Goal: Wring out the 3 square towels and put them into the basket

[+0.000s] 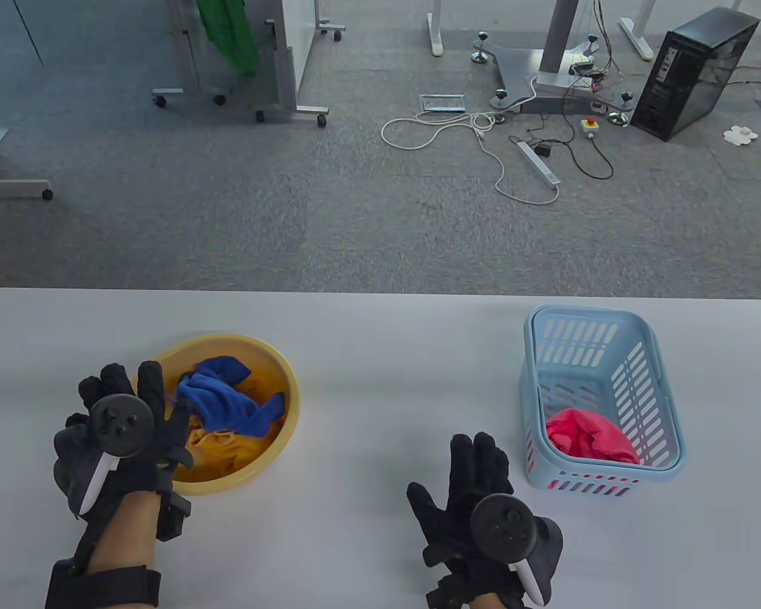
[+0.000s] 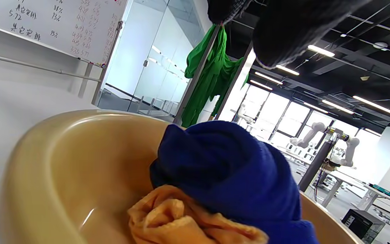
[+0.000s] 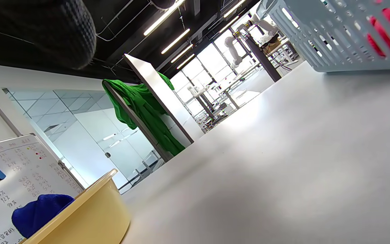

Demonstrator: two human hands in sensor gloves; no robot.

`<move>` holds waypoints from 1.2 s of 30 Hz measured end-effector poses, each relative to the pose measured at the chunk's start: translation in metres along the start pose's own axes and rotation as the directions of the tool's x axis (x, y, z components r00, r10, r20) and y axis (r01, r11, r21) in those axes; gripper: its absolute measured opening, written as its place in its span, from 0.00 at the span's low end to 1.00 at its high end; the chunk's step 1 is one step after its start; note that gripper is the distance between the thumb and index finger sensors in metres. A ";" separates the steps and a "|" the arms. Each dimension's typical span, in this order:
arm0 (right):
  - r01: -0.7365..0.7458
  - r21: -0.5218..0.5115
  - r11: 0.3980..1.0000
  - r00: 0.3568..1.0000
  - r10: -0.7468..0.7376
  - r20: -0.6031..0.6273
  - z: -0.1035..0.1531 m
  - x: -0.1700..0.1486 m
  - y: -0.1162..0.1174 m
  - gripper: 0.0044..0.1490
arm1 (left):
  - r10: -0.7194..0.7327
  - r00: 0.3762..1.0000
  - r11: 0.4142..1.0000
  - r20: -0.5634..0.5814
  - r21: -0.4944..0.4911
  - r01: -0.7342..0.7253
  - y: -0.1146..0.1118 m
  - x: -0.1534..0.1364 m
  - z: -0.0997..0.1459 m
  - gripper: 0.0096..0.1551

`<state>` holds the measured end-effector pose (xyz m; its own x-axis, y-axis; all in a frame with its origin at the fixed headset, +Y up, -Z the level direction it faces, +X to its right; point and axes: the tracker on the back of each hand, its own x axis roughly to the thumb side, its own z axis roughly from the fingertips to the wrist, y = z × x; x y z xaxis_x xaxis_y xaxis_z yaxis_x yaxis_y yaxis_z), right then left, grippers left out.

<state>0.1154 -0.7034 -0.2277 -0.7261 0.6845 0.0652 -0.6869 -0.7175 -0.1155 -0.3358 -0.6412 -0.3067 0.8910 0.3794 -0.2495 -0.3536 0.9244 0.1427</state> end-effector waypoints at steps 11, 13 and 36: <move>-0.023 0.001 1.000 0.999 0.023 -0.022 -0.002 -0.005 0.003 0.62 | -0.102 0.994 0.990 -0.028 -0.103 0.098 -0.028 -0.013 -0.023 0.50; -0.028 0.007 1.000 0.999 0.029 -0.027 -0.002 -0.006 0.004 0.62 | -0.116 0.993 0.986 -0.031 -0.128 0.111 -0.033 -0.014 -0.026 0.50; -0.030 0.003 1.000 0.999 0.030 -0.023 -0.002 -0.005 0.006 0.60 | -0.245 0.969 0.959 0.016 -0.145 0.245 -0.058 -0.019 -0.036 0.21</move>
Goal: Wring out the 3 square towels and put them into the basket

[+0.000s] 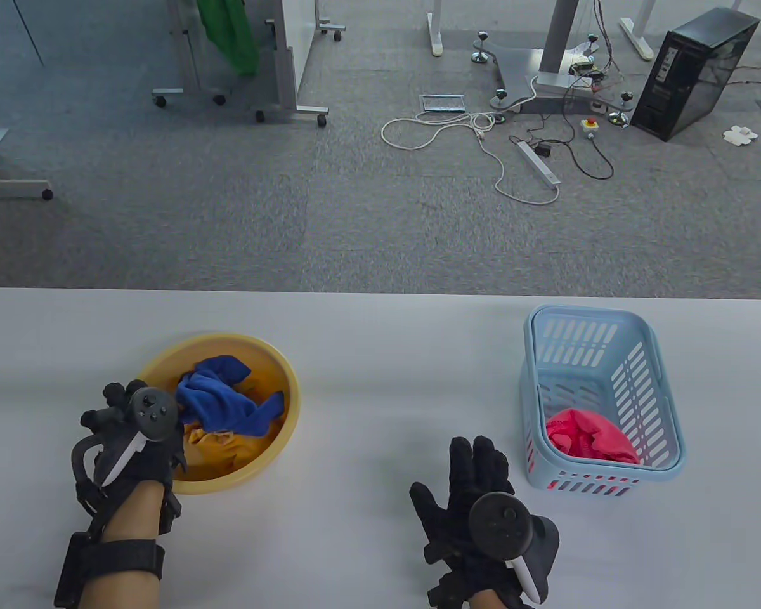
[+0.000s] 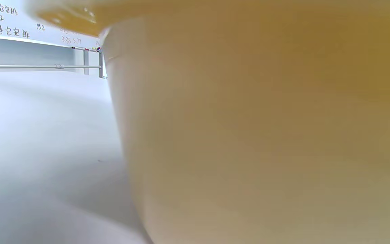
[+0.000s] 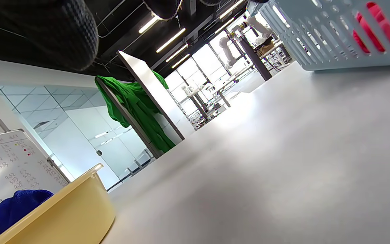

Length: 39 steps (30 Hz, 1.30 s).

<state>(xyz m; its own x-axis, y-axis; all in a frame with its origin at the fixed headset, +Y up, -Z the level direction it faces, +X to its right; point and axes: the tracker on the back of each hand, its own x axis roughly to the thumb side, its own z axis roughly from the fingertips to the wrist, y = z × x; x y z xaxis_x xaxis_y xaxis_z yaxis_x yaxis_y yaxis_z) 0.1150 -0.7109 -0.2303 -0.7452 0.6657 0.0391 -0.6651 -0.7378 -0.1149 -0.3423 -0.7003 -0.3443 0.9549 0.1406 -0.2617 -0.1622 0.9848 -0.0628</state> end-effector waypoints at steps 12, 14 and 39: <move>0.045 0.003 0.999 0.999 -0.045 0.004 0.000 0.000 -0.005 0.59 | 0.062 0.998 0.996 0.018 0.066 -0.063 0.025 0.001 0.013 0.21; 0.047 0.004 0.999 0.999 -0.047 0.011 0.001 0.002 -0.007 0.59 | 0.070 0.997 0.995 0.017 0.074 -0.071 0.031 0.002 0.016 0.21; 0.185 -0.038 0.982 0.980 -0.182 0.080 0.009 0.012 -0.034 0.59 | 0.082 0.995 0.925 0.061 0.366 -0.099 0.153 0.056 0.065 0.20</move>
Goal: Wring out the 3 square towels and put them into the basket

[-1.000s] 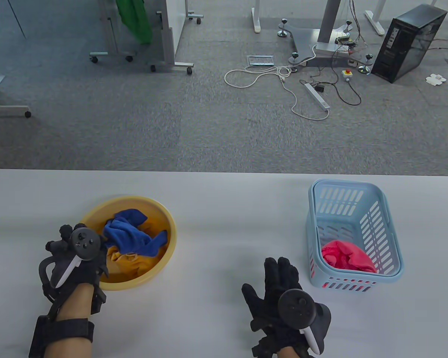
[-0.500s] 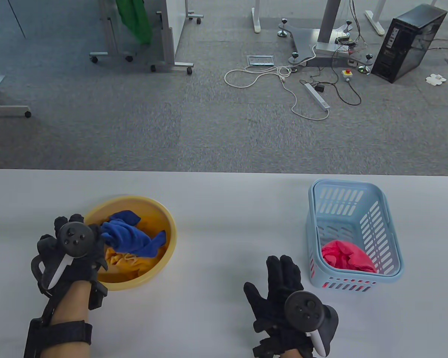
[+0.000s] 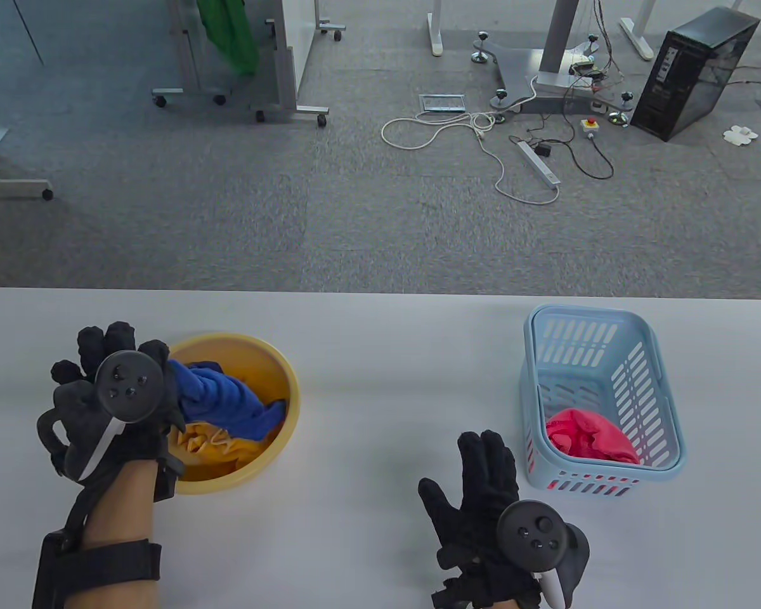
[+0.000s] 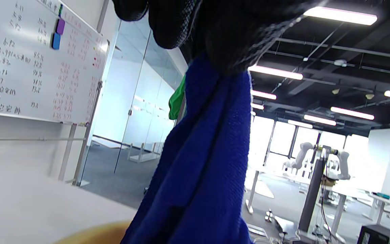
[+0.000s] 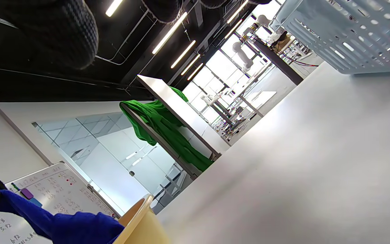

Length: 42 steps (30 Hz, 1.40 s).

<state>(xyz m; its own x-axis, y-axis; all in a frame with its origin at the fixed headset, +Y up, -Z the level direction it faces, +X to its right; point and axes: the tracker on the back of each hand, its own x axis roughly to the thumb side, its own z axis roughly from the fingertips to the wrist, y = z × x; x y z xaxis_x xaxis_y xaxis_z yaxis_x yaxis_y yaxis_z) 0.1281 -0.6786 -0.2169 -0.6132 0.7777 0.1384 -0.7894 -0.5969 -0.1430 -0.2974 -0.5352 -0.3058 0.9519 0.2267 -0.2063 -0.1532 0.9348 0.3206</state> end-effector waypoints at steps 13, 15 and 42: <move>0.011 0.014 1.000 1.000 -0.011 -0.003 0.000 -0.001 0.001 0.59 | 0.354 0.935 0.921 0.034 0.163 -0.355 0.059 0.026 -0.003 0.20; 0.016 0.016 1.000 1.000 -0.016 -0.005 0.000 -0.001 0.001 0.59 | 0.452 0.891 0.871 0.052 0.191 -0.453 0.064 0.028 -0.002 0.20; 0.172 0.068 0.983 0.980 -0.177 0.086 0.000 0.002 0.006 0.70 | 0.883 0.274 0.293 0.381 0.008 -0.956 0.111 0.104 0.017 0.21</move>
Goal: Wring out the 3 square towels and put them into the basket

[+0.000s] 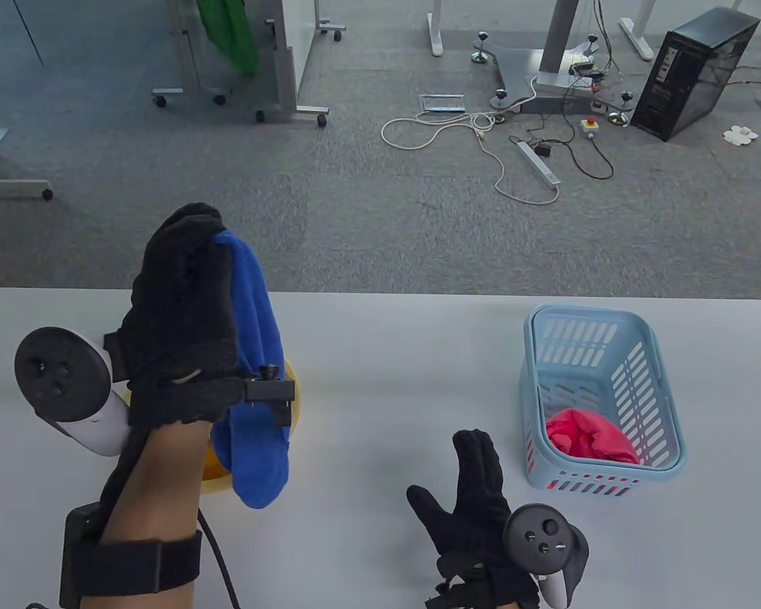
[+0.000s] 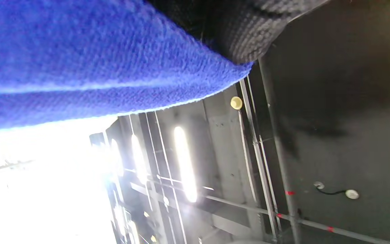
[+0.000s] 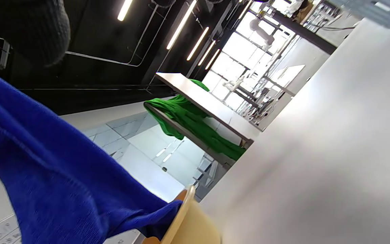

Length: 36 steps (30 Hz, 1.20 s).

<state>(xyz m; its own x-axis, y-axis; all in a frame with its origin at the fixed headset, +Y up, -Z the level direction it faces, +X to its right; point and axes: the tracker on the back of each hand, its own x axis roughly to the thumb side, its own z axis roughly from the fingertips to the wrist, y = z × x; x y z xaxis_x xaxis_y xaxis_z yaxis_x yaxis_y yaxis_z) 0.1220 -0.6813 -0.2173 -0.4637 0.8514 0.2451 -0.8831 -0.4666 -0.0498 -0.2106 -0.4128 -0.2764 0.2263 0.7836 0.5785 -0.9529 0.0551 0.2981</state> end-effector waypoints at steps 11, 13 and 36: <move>0.103 0.105 0.989 0.982 -0.118 0.146 0.001 0.011 0.014 0.82 | 0.151 0.987 0.954 0.062 -0.272 -0.129 -0.073 0.037 0.028 0.21; 0.112 0.108 0.988 0.979 -0.128 0.161 0.000 0.012 0.017 0.84 | 0.152 0.984 0.928 0.094 -0.355 -0.110 -0.085 0.046 0.034 0.21; 0.140 -0.090 0.986 0.986 -0.131 0.100 0.002 -0.001 0.007 0.27 | 0.233 0.969 0.879 0.085 -0.444 -0.173 -0.102 0.055 0.056 0.21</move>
<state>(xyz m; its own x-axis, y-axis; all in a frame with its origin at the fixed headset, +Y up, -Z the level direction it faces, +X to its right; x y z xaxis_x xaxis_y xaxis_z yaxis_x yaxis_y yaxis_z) 0.1165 -0.6856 -0.2155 -0.3347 0.8770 0.3449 -0.9421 -0.3195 -0.1018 -0.0894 -0.4101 -0.2320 0.0140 0.7190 0.6948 -0.9664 0.1881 -0.1752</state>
